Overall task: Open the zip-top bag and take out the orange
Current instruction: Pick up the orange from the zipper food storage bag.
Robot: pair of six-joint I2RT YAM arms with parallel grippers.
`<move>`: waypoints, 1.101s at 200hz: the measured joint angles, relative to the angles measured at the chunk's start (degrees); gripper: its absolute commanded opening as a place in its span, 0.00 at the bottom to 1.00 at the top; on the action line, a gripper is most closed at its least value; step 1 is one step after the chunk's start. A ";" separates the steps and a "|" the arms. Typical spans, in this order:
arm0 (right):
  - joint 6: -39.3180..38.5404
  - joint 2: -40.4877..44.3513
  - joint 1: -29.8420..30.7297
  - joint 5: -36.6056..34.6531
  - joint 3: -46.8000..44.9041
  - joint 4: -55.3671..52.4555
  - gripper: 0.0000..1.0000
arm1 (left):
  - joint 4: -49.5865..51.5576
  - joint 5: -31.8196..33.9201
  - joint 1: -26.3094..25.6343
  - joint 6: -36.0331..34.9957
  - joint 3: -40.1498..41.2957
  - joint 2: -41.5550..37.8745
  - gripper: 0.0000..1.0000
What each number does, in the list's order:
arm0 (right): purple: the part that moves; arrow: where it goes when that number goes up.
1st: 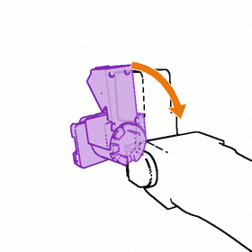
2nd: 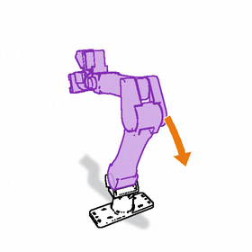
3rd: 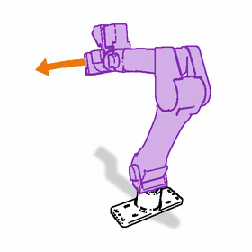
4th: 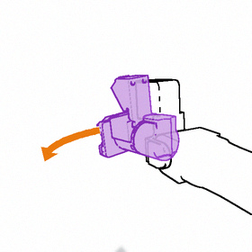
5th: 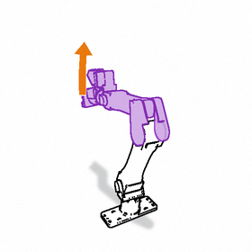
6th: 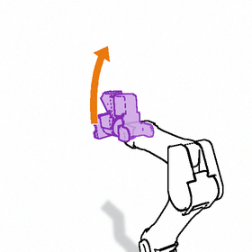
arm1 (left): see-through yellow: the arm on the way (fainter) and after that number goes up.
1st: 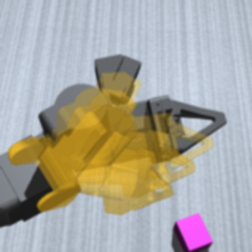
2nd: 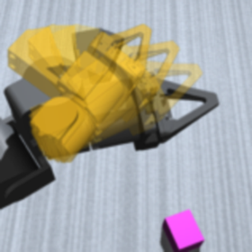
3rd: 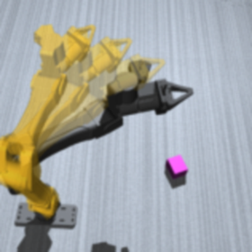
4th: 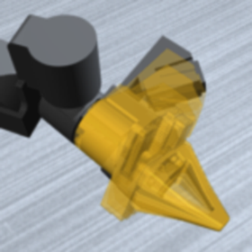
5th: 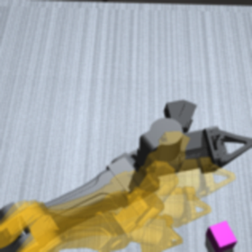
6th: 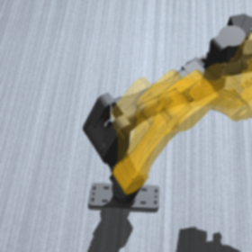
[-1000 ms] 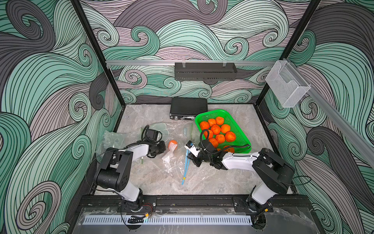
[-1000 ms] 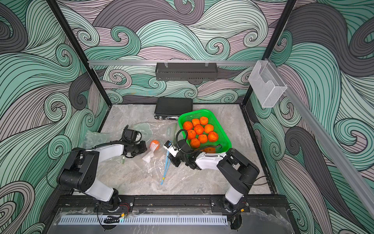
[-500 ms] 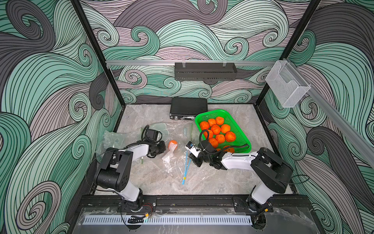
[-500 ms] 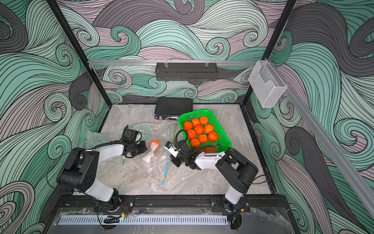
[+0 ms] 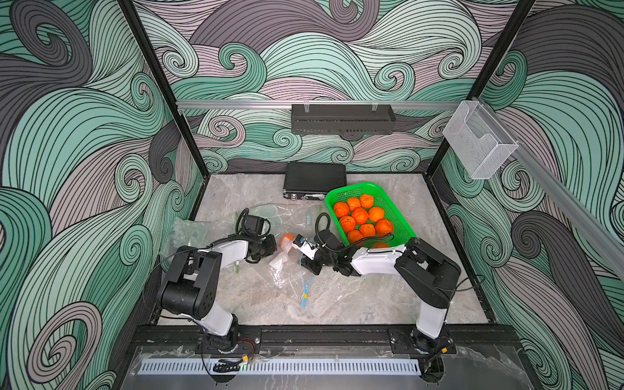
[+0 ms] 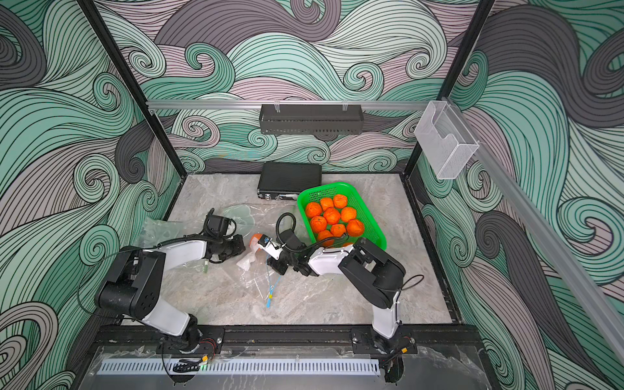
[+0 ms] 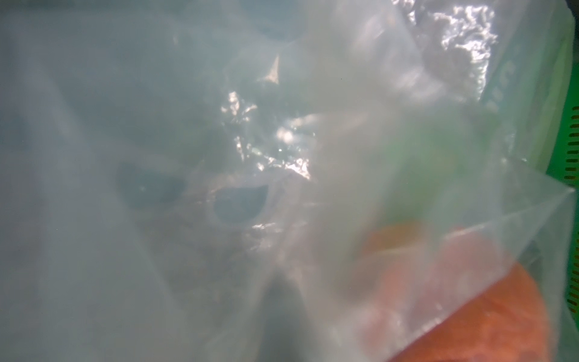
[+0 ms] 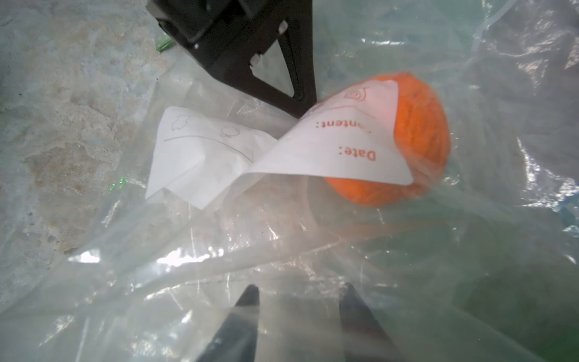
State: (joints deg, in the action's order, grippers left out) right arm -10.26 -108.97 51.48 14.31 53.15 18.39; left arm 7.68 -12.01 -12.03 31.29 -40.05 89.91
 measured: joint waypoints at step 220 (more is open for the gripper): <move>4.96 -6.14 -3.23 6.54 7.08 14.60 0.77 | -0.02 -0.02 0.00 0.00 0.00 0.00 0.00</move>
State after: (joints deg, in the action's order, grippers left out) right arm -5.30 -115.11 48.25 20.84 60.23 32.99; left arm 7.66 -12.03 -12.03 31.29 -40.05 89.91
